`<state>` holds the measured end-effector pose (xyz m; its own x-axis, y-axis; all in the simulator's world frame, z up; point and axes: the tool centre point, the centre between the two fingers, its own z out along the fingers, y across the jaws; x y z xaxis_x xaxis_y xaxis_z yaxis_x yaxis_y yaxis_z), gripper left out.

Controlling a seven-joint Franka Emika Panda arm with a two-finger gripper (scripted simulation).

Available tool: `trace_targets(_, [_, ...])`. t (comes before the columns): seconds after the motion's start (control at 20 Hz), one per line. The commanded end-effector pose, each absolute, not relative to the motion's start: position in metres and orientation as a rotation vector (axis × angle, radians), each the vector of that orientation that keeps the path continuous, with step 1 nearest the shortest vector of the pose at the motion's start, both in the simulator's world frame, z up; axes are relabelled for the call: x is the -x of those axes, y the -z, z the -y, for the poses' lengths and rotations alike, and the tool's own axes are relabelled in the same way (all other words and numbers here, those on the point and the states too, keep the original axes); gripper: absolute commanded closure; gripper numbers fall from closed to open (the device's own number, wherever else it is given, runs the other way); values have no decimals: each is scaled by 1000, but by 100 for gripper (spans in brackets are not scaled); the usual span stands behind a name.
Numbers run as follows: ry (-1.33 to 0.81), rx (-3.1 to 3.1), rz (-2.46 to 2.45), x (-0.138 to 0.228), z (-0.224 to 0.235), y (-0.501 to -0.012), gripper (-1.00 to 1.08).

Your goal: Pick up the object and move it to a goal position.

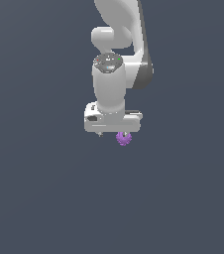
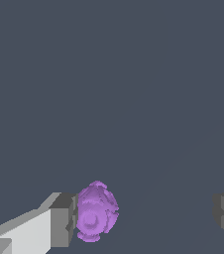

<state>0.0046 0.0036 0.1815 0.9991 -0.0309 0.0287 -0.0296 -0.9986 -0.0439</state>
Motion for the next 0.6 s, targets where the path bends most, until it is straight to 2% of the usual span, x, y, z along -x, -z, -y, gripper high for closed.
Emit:
trace_targets(0.0, [46, 3097, -47, -5, -4, -181, -92])
trace_targets(0.55, [15, 3083, -104, -2, 22, -174, -92])
